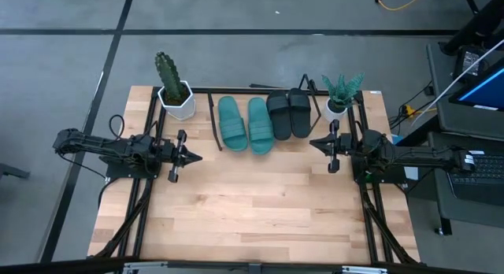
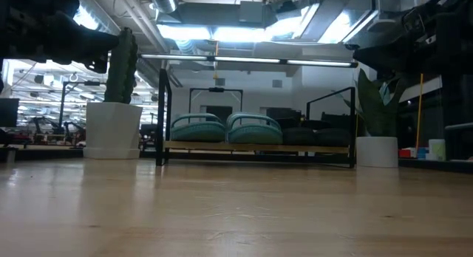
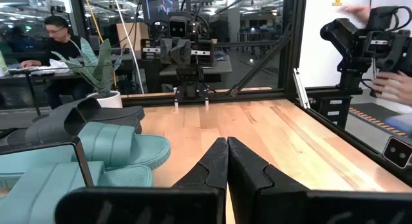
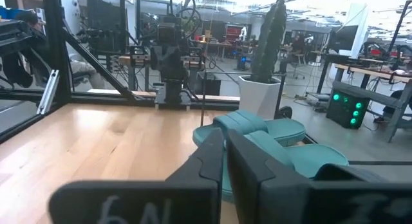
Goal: Pick and place slides into the shelf
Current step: Return to Home Position
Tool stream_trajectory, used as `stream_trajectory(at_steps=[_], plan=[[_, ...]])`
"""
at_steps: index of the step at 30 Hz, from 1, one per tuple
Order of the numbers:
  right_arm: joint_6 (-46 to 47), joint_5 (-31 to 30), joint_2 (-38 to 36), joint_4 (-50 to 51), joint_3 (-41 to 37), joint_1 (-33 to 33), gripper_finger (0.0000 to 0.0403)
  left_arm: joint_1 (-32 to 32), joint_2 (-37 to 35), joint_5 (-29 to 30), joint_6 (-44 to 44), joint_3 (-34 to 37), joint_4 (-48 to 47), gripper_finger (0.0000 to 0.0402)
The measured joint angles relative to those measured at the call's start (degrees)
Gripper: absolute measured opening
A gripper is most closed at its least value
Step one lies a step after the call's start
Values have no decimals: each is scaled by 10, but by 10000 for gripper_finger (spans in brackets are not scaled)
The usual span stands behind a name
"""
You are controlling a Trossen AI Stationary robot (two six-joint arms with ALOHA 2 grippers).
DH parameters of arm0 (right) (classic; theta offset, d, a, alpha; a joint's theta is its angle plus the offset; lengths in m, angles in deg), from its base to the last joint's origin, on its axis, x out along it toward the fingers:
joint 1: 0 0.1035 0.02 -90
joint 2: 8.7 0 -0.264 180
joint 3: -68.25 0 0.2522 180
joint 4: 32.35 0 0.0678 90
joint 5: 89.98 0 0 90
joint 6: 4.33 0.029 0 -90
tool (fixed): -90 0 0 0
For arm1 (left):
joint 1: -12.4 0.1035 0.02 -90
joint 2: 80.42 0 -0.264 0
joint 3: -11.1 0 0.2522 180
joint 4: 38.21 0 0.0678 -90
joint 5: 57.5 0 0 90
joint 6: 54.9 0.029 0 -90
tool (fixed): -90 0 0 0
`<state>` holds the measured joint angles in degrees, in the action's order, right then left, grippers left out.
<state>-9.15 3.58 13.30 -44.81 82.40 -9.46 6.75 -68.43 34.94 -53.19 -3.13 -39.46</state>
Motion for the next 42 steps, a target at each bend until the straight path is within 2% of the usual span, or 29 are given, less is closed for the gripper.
stream_trajectory(at_steps=[4,7,13,16,21,25,33,42], plan=[[9,0,0,2,0,0,21,0,0,0,0,0,0,0],[14,0,-22,38,0,0,23,0,0,0,0,0,0,0],[2,2,-141,182,0,2,23,0,0,0,0,0,0,0],[2,4,-174,197,0,2,23,0,0,0,0,0,0,0],[-22,40,-182,204,0,5,23,0,0,0,0,0,0,0],[-72,40,-193,242,0,27,23,0,0,0,0,0,0,0],[-80,39,-220,242,1,93,23,0,0,0,0,0,0,0],[-69,39,-217,242,1,113,23,0,0,0,0,0,0,0]])
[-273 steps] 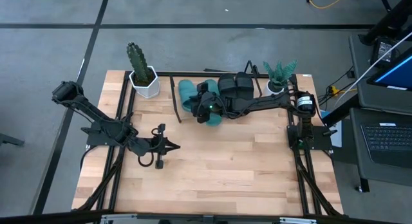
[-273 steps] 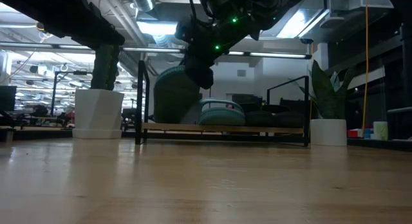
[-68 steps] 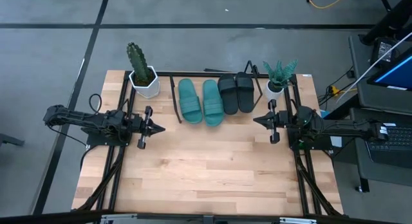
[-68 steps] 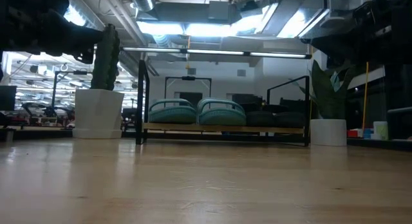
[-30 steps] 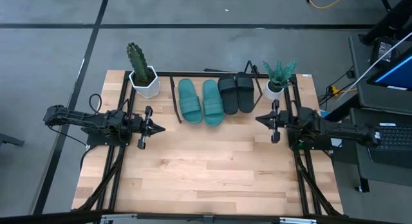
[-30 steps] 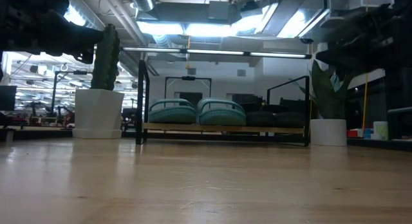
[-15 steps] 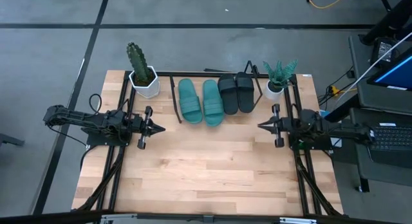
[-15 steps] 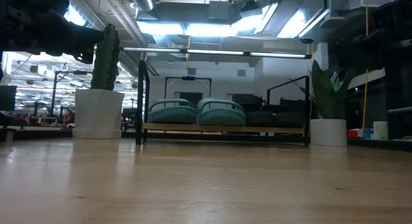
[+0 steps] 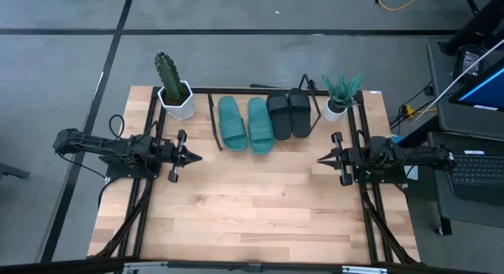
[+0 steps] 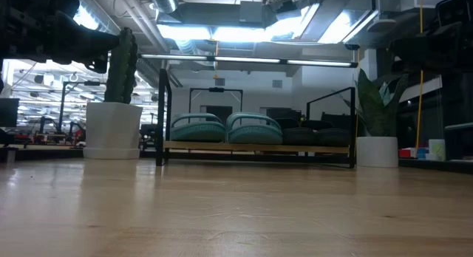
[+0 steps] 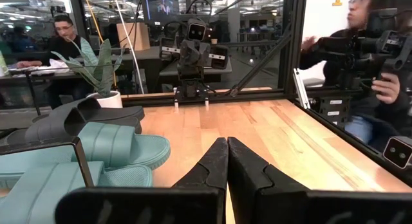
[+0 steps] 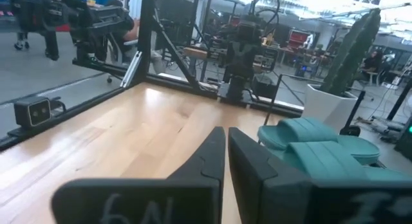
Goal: Pick and place slides into the shelf
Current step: Return to Home Position
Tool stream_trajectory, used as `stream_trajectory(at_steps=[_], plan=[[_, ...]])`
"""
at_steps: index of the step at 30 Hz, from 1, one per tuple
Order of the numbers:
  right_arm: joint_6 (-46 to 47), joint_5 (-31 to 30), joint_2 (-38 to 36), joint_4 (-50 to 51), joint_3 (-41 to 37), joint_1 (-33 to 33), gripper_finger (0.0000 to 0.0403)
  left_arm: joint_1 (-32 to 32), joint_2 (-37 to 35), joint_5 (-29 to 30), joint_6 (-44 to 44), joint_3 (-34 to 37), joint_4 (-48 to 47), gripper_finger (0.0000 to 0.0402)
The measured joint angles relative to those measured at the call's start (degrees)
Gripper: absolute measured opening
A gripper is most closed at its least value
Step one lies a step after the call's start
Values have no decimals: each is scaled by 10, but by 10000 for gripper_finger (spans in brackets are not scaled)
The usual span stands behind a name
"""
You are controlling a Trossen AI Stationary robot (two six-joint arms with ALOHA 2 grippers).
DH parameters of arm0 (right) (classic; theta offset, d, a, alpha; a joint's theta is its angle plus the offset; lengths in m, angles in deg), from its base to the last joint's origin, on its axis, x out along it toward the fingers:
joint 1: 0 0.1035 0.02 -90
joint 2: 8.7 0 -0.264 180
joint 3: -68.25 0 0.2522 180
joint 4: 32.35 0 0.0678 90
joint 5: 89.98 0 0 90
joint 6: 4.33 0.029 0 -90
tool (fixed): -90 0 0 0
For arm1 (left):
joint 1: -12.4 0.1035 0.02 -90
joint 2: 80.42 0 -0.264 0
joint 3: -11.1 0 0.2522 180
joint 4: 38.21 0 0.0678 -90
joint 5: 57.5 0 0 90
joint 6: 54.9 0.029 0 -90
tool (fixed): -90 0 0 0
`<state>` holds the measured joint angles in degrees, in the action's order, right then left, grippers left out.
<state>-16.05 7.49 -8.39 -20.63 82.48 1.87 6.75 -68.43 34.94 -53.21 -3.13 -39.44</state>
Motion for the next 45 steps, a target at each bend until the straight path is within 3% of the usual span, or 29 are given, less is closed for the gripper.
stream_trajectory(at_steps=[45], plan=[[9,0,0,-1,0,0,23,0,0,0,0,0,0,0]])
